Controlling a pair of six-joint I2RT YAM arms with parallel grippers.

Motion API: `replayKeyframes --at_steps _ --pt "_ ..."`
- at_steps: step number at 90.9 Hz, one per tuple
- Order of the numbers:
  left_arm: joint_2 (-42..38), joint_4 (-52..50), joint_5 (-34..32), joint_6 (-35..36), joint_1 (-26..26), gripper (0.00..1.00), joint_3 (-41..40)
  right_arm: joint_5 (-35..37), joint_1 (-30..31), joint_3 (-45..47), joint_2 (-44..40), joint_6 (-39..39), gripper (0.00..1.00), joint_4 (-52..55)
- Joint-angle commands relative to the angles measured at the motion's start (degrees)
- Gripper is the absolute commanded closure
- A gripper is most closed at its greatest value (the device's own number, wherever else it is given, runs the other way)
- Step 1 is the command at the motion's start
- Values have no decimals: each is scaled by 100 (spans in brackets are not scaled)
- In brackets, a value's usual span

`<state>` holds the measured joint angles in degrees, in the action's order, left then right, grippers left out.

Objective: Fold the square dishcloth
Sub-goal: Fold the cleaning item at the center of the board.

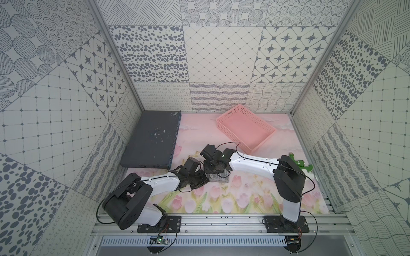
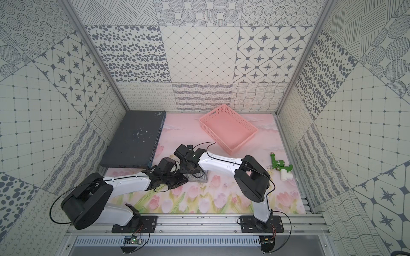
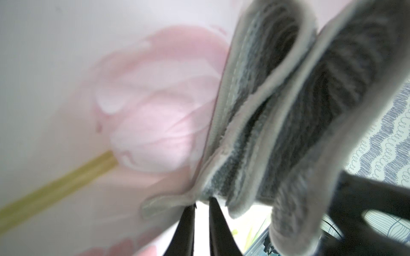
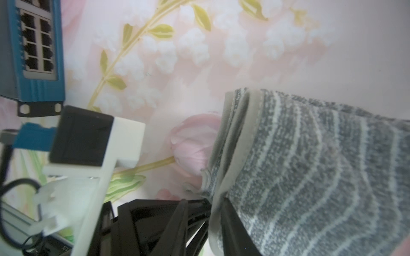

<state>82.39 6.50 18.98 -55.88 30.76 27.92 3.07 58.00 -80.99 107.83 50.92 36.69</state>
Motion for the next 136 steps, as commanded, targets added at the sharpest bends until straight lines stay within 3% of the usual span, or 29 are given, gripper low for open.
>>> replayKeyframes --at_steps 1,70,89,107,136 --pt "29 -19 4 -46 -64 85 -23 -51 -32 131 -244 73 69 -296" --pt "-89 -12 -26 -100 -61 81 -26 -829 -168 564 410 419 74 -1170" --pt "-206 -23 -41 -126 -62 75 -15 -851 -201 593 28 242 73 -1181" --pt "-347 -90 -78 -143 -62 73 22 -852 -201 635 -529 97 62 -1198" --pt "-529 -261 -124 -148 -53 69 -1 -713 -246 828 -1025 55 62 -1251"
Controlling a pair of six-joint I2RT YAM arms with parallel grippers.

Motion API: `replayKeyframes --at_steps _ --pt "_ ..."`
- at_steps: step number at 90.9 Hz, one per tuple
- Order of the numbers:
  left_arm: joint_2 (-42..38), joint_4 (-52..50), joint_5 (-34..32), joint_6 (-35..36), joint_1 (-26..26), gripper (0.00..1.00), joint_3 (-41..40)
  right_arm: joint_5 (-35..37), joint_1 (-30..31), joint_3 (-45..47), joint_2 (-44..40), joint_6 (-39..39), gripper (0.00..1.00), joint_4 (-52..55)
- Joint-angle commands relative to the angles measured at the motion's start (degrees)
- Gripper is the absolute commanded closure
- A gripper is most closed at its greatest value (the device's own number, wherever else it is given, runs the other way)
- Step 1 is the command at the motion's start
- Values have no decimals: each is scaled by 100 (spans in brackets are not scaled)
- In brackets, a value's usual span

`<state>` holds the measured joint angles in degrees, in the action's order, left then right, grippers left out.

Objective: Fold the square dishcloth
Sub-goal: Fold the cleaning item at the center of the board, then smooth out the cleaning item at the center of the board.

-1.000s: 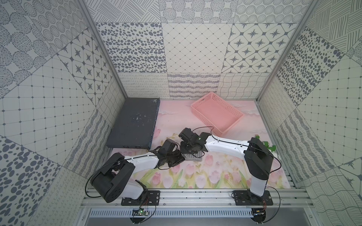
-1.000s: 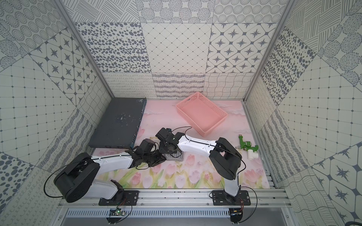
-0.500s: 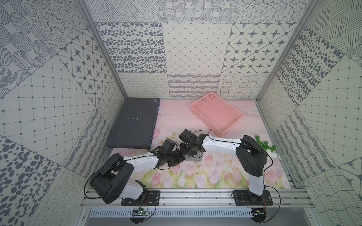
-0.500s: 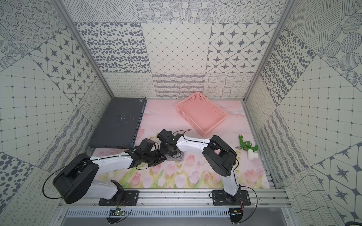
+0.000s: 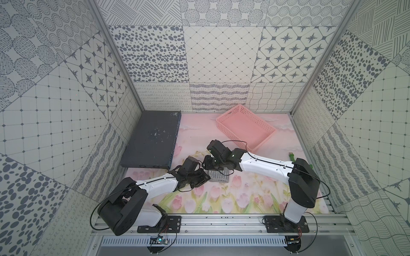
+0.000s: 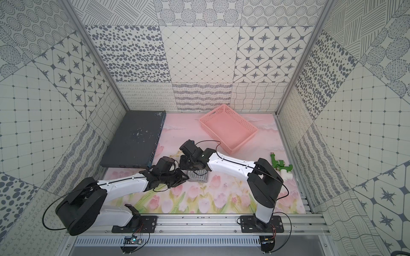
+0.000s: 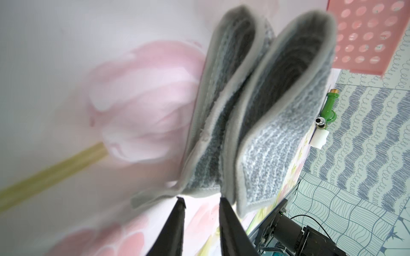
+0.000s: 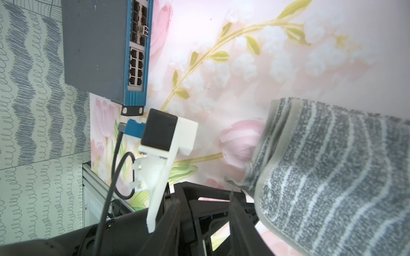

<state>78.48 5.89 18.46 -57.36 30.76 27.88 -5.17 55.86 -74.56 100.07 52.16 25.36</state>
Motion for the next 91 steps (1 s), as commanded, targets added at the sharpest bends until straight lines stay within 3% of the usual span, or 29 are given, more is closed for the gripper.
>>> replayKeyframes --at_steps 1,31,49,61,91 --pt "-152 -223 -80 3 -53 68 5 125 -45 209 -290 -68 63 -115" --pt "-1121 -1105 -615 80 -53 71 32 431 -410 1703 -1770 296 73 -635" --pt "-1467 -1585 -914 422 94 72 471 -223 -824 3134 -2401 906 75 -2251" --pt "-1171 -1271 -754 603 233 72 799 -738 -1039 3937 -2309 1372 78 -3570" --pt "598 -58 -14 873 615 73 1790 -812 -1063 4490 -1679 1595 80 -4245"
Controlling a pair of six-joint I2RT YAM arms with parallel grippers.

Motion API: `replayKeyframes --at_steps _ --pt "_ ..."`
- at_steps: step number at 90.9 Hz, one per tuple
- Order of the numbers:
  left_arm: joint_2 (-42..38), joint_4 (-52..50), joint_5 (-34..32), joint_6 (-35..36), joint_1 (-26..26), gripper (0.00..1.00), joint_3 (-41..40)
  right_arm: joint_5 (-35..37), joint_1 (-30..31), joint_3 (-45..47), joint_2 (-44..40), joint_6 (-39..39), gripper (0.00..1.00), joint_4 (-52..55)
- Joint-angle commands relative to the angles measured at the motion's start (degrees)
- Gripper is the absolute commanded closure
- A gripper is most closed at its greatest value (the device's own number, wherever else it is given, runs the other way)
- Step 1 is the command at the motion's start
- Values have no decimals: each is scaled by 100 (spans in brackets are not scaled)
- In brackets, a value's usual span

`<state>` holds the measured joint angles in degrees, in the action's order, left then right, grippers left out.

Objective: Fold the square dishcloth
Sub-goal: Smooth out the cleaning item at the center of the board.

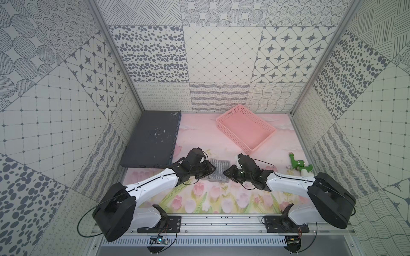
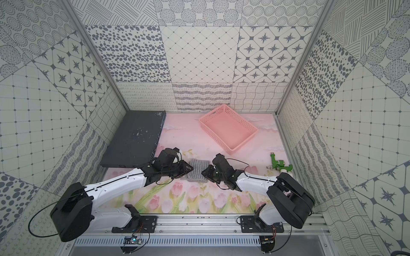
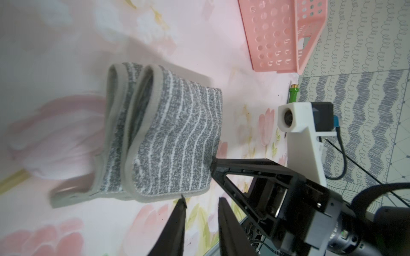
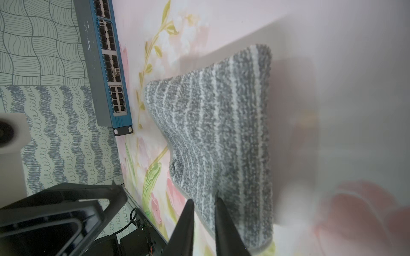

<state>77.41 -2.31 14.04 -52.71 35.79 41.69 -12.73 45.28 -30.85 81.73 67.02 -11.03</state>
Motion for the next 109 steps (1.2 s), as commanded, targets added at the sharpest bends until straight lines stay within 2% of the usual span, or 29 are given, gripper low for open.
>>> replayKeyframes --at_steps 1,20,52,67,80,109 --pt "763 800 434 404 112 73 431 -55 -3 121 174 105 80 -613" --pt "1712 1084 496 488 15 74 912 -172 -10 193 609 205 82 -1029" --pt "2492 1764 619 323 -789 76 576 -350 -10 290 1163 397 83 -1532" --pt "2414 2014 918 307 -1120 74 406 -262 -10 426 1062 444 83 -1507" --pt "2129 2157 1274 245 -1153 70 290 -229 -17 386 849 371 83 -1303" --pt "1201 1870 1453 201 -1044 71 -86 111 -137 -654 81 -415 79 227"
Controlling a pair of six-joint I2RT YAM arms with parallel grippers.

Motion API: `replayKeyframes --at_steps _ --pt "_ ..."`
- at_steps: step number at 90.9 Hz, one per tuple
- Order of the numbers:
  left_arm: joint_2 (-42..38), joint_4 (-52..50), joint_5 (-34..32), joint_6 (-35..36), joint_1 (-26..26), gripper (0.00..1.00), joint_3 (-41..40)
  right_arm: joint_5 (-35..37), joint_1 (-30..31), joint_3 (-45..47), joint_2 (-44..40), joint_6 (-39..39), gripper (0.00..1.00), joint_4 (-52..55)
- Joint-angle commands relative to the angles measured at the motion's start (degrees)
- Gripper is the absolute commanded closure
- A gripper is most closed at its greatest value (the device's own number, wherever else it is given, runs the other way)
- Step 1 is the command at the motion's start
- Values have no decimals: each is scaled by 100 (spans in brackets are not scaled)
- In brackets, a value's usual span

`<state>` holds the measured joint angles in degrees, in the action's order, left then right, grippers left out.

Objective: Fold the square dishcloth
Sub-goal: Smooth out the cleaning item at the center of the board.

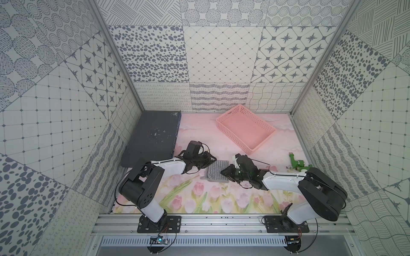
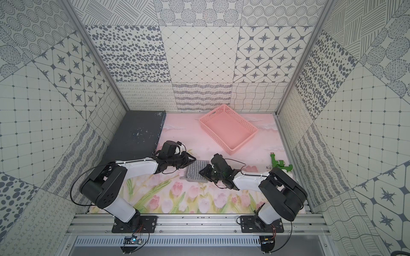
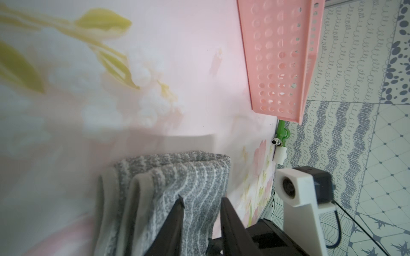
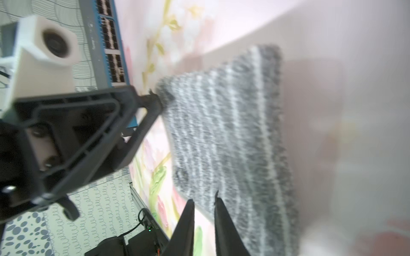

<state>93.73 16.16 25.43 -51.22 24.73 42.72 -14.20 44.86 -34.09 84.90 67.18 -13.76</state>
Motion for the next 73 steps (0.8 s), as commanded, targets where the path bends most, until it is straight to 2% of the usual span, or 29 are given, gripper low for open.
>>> replayKeyframes --at_steps 1,27,53,73 --pt "-451 7 314 52 78 71 -205 267 -115 -351 -246 -445 79 521" --pt "-729 -63 310 -55 429 73 -739 321 -327 -614 340 -421 80 192" --pt "-621 -257 -104 -26 436 75 -1206 249 -479 -583 1294 -223 82 -580" --pt "-547 -376 -459 -17 419 78 -1365 51 -691 -616 1639 -254 82 -910"
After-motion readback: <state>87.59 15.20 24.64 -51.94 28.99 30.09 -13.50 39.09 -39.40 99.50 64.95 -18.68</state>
